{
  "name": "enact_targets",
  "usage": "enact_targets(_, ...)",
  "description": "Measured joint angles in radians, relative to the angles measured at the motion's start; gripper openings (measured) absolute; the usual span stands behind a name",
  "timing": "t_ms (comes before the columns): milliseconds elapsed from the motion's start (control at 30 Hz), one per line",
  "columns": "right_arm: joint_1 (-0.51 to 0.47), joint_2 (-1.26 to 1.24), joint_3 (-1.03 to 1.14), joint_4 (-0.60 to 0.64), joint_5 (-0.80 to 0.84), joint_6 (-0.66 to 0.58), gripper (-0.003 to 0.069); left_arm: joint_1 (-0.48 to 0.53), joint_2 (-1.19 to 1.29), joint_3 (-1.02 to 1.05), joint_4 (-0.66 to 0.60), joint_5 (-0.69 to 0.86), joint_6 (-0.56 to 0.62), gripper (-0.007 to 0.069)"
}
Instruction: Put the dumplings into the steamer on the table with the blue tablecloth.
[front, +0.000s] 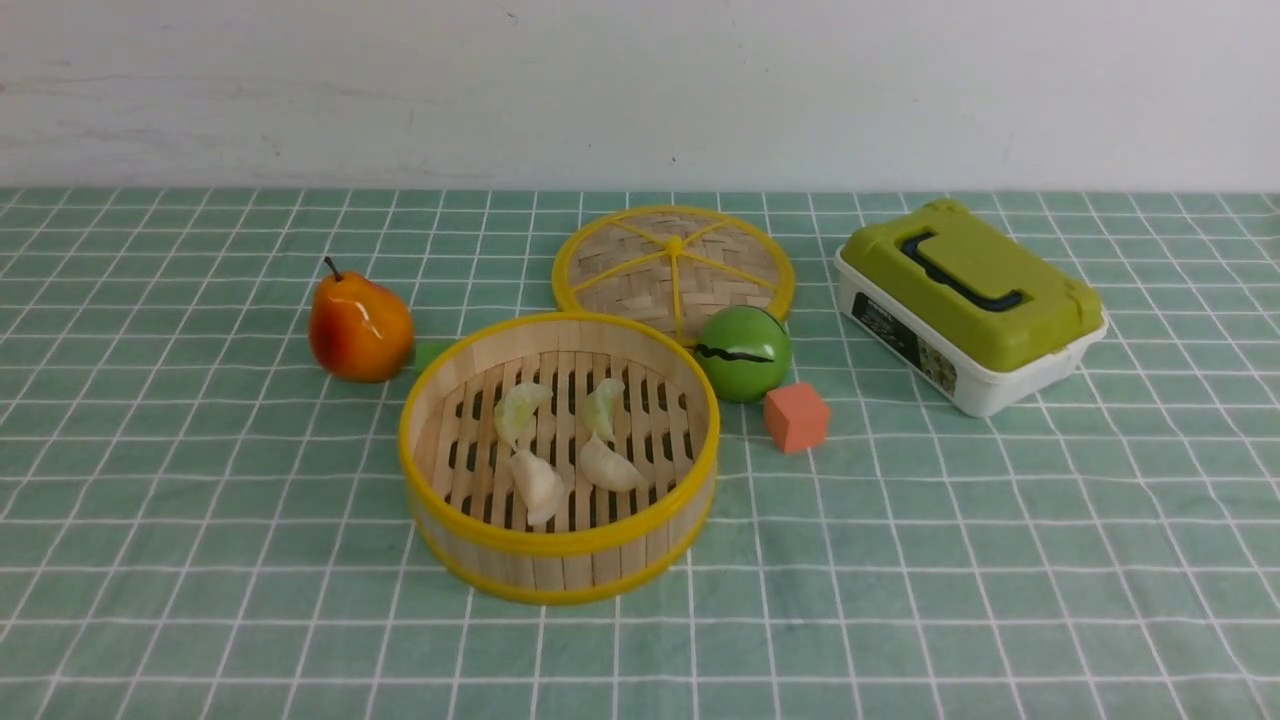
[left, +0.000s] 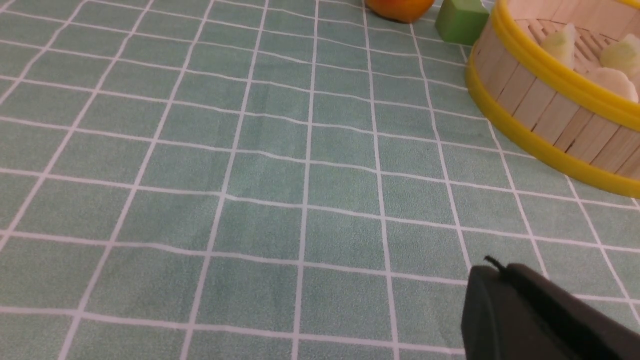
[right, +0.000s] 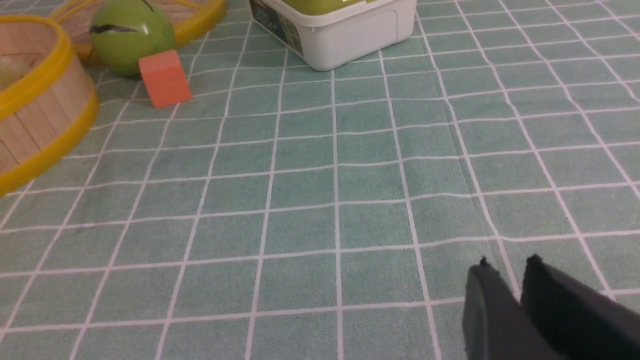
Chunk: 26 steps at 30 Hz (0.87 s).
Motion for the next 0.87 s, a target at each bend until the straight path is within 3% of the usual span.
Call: enact_targets(867, 0.0, 0.0, 0.0, 0.0, 0.0, 0.0, 0.0132, 0.0, 0.0, 0.0, 0.0, 0.0, 0.0, 0.0001)
